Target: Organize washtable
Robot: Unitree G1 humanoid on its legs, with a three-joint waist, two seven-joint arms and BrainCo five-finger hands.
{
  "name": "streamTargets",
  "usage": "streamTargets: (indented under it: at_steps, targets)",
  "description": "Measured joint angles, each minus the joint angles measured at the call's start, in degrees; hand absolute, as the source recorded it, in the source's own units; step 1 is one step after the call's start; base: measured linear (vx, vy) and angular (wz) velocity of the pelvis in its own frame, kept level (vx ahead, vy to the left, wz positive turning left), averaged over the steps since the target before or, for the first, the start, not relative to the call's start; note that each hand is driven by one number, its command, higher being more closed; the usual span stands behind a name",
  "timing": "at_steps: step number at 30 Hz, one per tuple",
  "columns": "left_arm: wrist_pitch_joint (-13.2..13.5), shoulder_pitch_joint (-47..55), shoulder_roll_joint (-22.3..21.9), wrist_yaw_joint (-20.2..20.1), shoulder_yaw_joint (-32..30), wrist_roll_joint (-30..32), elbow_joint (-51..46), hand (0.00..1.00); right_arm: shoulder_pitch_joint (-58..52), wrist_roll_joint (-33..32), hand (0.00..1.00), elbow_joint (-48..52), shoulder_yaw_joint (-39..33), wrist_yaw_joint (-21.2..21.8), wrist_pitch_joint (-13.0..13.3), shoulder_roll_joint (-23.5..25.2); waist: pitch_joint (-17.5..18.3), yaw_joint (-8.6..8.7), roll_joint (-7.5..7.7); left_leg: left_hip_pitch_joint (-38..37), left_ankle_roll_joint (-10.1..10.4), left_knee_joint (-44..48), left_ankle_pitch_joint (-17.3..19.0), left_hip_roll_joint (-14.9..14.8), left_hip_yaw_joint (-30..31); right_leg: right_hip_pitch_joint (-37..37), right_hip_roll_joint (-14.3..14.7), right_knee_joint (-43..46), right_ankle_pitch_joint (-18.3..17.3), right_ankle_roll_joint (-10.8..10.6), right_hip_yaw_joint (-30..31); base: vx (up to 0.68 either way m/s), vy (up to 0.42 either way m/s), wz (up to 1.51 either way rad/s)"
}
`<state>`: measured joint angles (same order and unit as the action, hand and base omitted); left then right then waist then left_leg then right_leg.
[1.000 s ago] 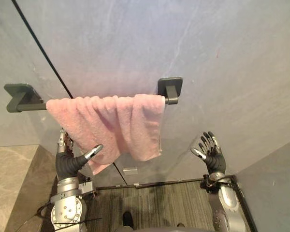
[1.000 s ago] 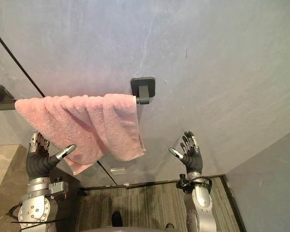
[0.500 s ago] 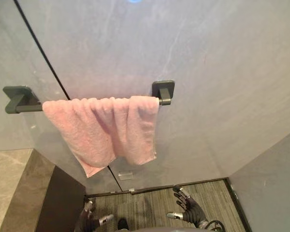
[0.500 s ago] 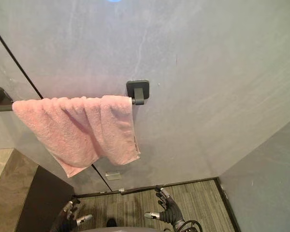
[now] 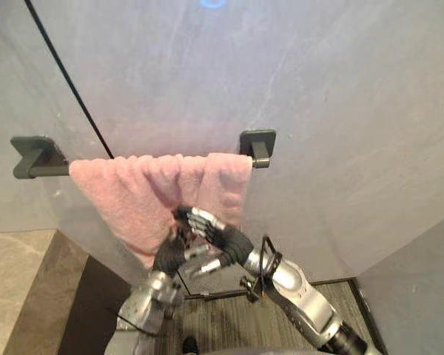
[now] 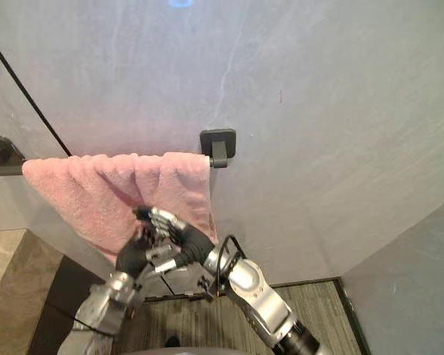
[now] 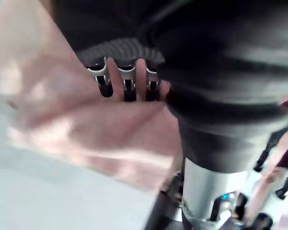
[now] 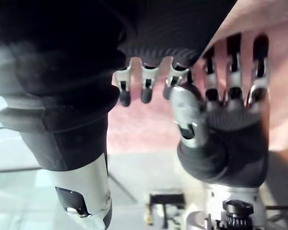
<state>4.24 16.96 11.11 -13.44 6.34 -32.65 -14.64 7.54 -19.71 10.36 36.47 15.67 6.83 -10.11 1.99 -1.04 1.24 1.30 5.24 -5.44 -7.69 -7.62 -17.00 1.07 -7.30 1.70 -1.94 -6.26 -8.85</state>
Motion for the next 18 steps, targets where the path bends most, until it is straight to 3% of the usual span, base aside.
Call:
streamTargets:
  at_steps: [3, 5, 11, 18]
  targets:
    - [2.08, -2.63, -0.4, -0.06, -0.95, -6.83, -2.53, 0.0, 2.23, 0.06, 0.0, 0.1, -1.38, -2.51, 2.94, 0.21, -0.09, 0.12, -0.49, -0.42, 0.01, -0.08, 0.05, -0.07, 0.08, 0.28, 0.07, 0.11, -0.04, 0.0, 0.03, 0.0, 0.0, 0.0]
    - [3.97, -3.5, -0.96, 0.03, -2.91, -7.67, -3.23, 0.0, 2.21, 0.07, 0.0, 0.08, -2.06, -3.23, 3.43, 0.33, -0.58, 0.2, -1.25, -0.91, 0.01, -0.4, 0.1, -0.06, 0.06, 0.58, 0.07, 0.13, -0.16, 0.03, 0.33, -0.05, 0.009, -0.06]
    - [5.22, -3.56, -1.44, 1.4, -7.37, -7.03, -3.63, 0.0, 2.2, 0.08, 0.0, -1.47, -3.08, -3.15, 4.05, 0.3, -1.27, 0.2, -2.83, -1.86, 0.33, -0.46, 0.35, -0.21, 0.46, 0.65, 0.18, 1.18, -1.76, 0.19, 0.54, -0.1, 0.017, 0.0]
    - [6.42, -3.59, -1.45, 2.64, -11.28, -4.79, -3.74, 0.0, 2.24, 1.39, 0.0, -9.14, -7.43, -4.9, 3.91, 0.57, -1.04, -0.06, -2.25, -0.75, 0.07, -0.44, 0.02, -0.01, 1.97, 0.57, 0.09, 0.92, -1.36, 0.76, -0.7, 0.01, 0.01, 0.11]
